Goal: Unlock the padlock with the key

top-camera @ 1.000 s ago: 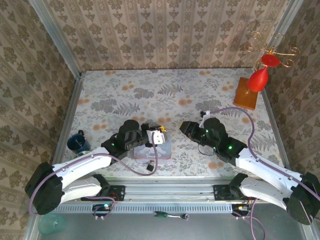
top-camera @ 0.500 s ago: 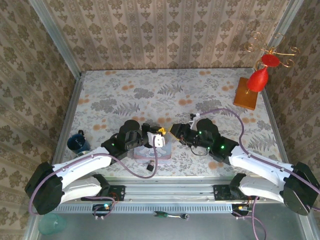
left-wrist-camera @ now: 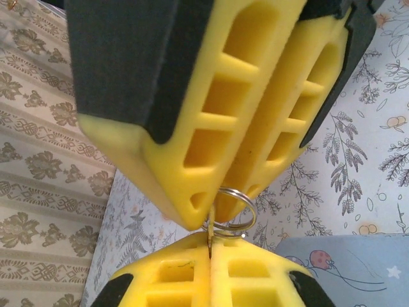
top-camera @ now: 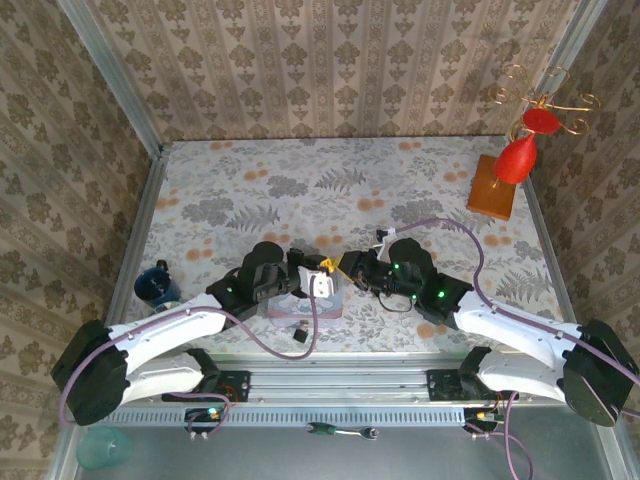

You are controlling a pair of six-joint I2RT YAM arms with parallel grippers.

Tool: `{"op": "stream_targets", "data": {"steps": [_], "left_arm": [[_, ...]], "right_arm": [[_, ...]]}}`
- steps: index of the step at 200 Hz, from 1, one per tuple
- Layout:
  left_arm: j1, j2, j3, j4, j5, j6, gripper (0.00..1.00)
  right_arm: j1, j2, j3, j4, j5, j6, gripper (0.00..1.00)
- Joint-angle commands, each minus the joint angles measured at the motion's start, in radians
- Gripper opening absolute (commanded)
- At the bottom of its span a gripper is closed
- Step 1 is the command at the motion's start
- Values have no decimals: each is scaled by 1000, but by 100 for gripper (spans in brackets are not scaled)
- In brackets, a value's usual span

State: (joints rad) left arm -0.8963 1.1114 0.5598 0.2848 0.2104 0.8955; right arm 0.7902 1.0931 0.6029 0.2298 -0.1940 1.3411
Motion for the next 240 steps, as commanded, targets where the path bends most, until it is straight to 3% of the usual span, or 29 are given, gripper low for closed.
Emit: {"op": "stream_targets", "data": {"steps": [1, 37, 58, 91, 115, 149, 181, 210, 240], "left_arm": [[-10, 6, 3, 23, -8, 13, 0], [-10, -19, -29, 83, -24, -26, 4], [-9, -51, -55, 156, -66, -153, 34], [71, -176, -55, 90, 19, -531, 57], [159, -226, -38, 105, 196, -864, 57], [179, -185, 22, 126, 237, -1229, 51], [174, -127, 1, 318, 249, -1514, 50], [148, -79, -35, 471, 174, -1667, 49], [117, -49, 9, 414, 172, -1700, 46]], "right_arm": [[7, -7, 15, 1, 9, -11, 15], [6, -16, 4, 4, 38, -27, 5], [7, -23, -3, 5, 58, -48, 0], [-16, -60, -15, -10, 132, -129, 0], [-20, -90, -64, 103, 217, -217, 0], [-1, -49, -132, 386, 244, -317, 0], [40, 14, -162, 575, 237, -404, 0], [57, 51, -166, 646, 243, -430, 0], [60, 50, -183, 682, 271, -445, 0]]}}
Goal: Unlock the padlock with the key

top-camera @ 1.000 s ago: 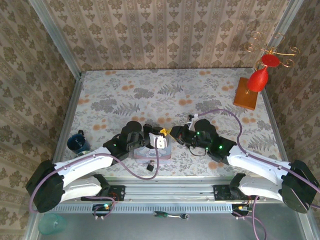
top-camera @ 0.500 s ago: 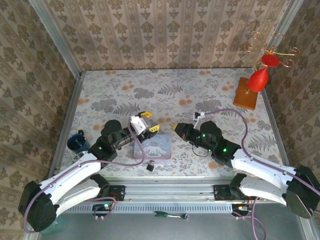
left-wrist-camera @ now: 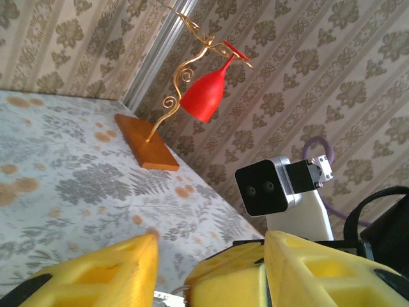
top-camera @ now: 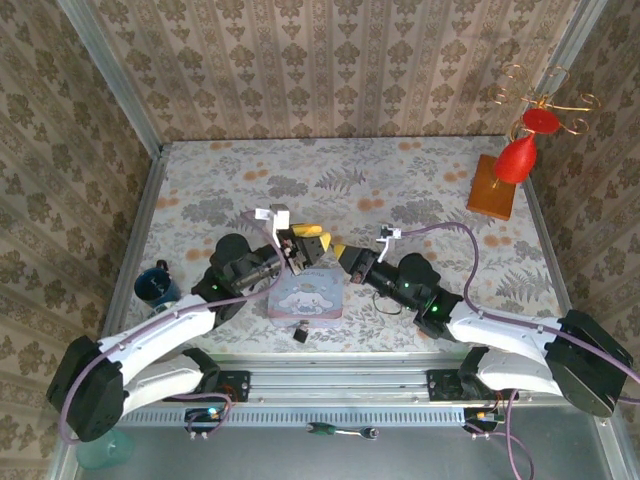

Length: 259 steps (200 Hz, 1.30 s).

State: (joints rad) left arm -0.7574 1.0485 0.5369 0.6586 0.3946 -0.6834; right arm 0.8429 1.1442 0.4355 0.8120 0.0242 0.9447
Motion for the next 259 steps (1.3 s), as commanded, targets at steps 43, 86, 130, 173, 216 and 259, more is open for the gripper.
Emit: {"op": "stream_targets", "data": {"steps": [43, 86, 130, 173, 216, 259], "left_arm": [[-72, 26, 93, -67, -30, -122, 42], [-70, 33, 107, -117, -46, -126, 42], [-54, 16, 104, -172, -78, -127, 46], [-55, 49, 121, -155, -37, -142, 43], [-59, 64, 120, -125, -23, -154, 37], [-59, 68, 120, -116, -13, -156, 30]], "right_arm": [[7, -40, -25, 95, 52, -83, 0], [8, -66, -49, 117, 57, -81, 0], [11, -90, -60, 108, 62, -86, 0], [12, -87, -50, 116, 55, -86, 0], [14, -81, -47, 117, 51, -80, 0], [15, -76, -43, 121, 44, -65, 0]]}}
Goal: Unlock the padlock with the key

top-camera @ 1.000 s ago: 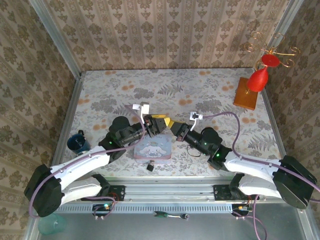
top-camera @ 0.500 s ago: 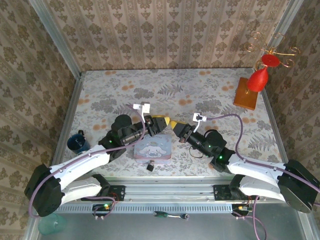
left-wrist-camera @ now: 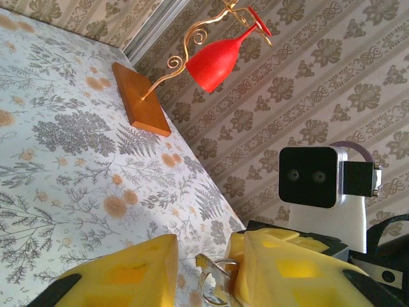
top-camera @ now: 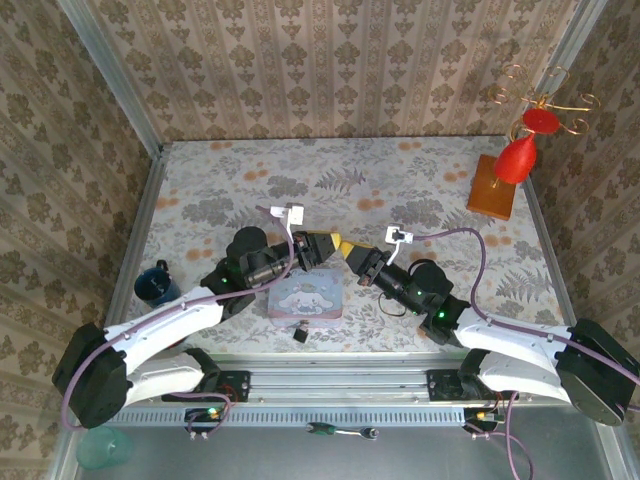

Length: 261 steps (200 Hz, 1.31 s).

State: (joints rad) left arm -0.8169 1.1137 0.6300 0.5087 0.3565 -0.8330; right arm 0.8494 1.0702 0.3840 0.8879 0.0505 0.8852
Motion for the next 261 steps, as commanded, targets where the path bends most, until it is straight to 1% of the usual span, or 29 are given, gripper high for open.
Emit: {"op": "stream_targets", "data": {"steps": [1, 49, 84, 105, 126, 133, 141, 145, 151, 156, 166, 175, 185, 197, 210, 220, 232, 243, 261], "left_arm": [[1, 3, 27, 34, 25, -7, 29], [1, -5, 19, 16, 3, 5, 20], [1, -7, 16, 25, 0, 5, 7], [1, -9, 16, 24, -8, 6, 1], [1, -9, 13, 25, -14, 9, 0], [2, -9, 12, 25, -16, 11, 0], [5, -12, 11, 19, -17, 17, 0], [8, -14, 11, 13, -17, 23, 0], [14, -21, 13, -5, -19, 37, 0], [19, -31, 17, -30, -26, 57, 0], [18, -50, 44, -145, -67, 127, 0], [14, -57, 87, -269, -97, 200, 0], [9, -57, 129, -362, -115, 257, 0], [8, -61, 137, -374, -109, 277, 0], [10, -64, 124, -333, -87, 263, 0], [13, -60, 115, -297, -70, 238, 0], [14, -47, 106, -243, -43, 200, 0], [12, -31, 97, -186, -10, 161, 0], [2, -15, 93, -131, 27, 125, 0]], "right_arm": [[8, -1, 10, 45, 18, -5, 0], [8, 11, 7, 57, 15, 7, 0], [8, 10, 9, 49, 18, 11, 0], [9, 10, 12, 39, 23, 14, 0], [9, 8, 14, 30, 22, 20, 0], [9, 7, 14, 26, 20, 19, 4], [8, 1, 15, 19, 19, 11, 11], [9, -2, 15, 11, 21, 1, 17], [8, -12, 17, -12, 29, -16, 28], [8, -23, 21, -44, 46, -28, 35], [7, -52, 24, -119, 98, -52, 44], [6, -74, 17, -162, 144, -67, 50], [1, -87, -6, -142, 164, -80, 51], [-9, -92, -28, -98, 152, -72, 52], [-26, -93, -23, -97, 84, -62, 53], [-40, -103, 5, -154, 8, -54, 55], [-41, -106, 25, -180, -44, -55, 56], [-40, -99, 10, -130, -68, -51, 55], [-45, -96, -27, -69, -64, -32, 55]]}}
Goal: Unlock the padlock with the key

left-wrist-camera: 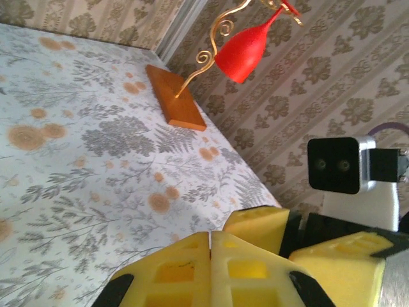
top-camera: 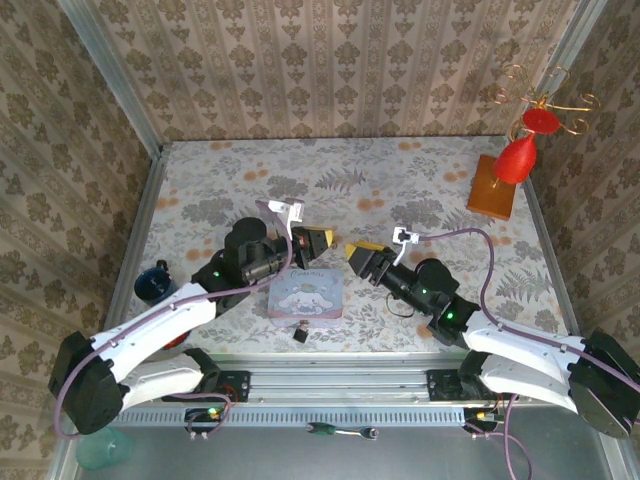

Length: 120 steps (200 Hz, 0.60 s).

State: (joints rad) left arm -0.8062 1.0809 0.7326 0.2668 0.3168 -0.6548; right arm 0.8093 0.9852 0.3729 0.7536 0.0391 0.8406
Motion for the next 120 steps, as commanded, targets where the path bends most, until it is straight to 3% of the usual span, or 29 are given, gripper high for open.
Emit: {"op": "stream_targets", "data": {"steps": [1, 54, 120], "left_arm": [[-9, 17, -10, 113, 66, -54, 0], [-39, 25, -35, 222, 66, -124, 0], [-46, 54, -34, 276, 76, -157, 0]], "right_arm": [[-5, -12, -19, 66, -53, 13, 56], [-20, -38, -29, 89, -127, 9, 58], [-23, -19, -15, 107, -169, 14, 42]]}}
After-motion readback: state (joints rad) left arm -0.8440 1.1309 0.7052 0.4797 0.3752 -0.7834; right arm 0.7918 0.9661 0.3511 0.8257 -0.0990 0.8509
